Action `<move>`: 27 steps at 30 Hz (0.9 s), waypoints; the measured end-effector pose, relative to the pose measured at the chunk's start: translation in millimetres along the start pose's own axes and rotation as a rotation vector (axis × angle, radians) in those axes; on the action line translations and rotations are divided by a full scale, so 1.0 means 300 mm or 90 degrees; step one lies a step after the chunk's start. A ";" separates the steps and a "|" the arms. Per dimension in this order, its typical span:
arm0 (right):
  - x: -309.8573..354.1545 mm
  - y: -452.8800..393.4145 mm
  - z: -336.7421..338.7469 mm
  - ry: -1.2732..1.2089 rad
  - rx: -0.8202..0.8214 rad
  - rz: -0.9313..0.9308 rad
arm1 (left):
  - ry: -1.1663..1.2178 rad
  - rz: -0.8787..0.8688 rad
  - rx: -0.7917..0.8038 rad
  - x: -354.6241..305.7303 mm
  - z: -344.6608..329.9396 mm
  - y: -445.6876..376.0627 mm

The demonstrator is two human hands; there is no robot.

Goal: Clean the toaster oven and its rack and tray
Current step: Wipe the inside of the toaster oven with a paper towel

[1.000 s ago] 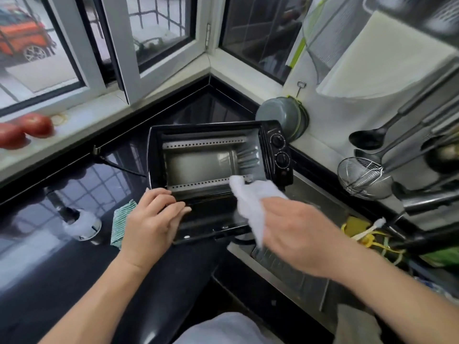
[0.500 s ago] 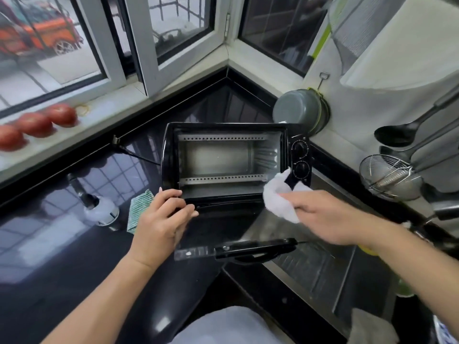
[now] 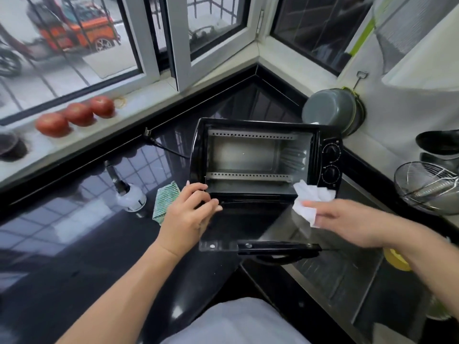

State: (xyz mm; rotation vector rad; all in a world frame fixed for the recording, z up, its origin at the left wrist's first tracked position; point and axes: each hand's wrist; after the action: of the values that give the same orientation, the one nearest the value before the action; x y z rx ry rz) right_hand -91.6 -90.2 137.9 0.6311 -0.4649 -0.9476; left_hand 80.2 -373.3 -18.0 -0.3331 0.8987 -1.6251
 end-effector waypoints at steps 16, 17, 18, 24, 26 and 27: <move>0.275 0.177 -0.129 -0.100 -0.265 0.294 | 0.051 0.038 0.028 -0.015 0.010 -0.051; 0.218 0.187 -0.111 -0.116 -0.233 0.231 | 0.033 0.016 0.013 -0.011 0.004 -0.048; 0.164 0.191 -0.091 -0.132 -0.198 0.176 | 0.022 0.010 0.006 -0.007 0.000 -0.045; -0.070 0.120 -0.021 -0.378 -0.115 -0.090 | 0.012 0.025 -0.017 -0.020 0.002 -0.051; -0.051 0.087 -0.010 -0.503 -0.046 -0.091 | 0.003 0.013 -0.018 -0.027 0.000 -0.047; -0.035 0.063 -0.007 -0.504 -0.030 -0.085 | 0.004 0.009 -0.017 -0.031 0.002 -0.044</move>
State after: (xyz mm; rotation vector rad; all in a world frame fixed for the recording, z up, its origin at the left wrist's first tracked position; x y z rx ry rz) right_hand -84.6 -72.5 148.2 0.2194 -1.1061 -1.3233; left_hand 73.9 -364.7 -5.9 -0.3406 0.9261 -1.6031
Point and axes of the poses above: each hand's wrist, its own y-axis away from the middle knuckle, its own z-axis out of the back of the hand, x = y × z, and after that the axes turned 11 degrees about -z, right-handed
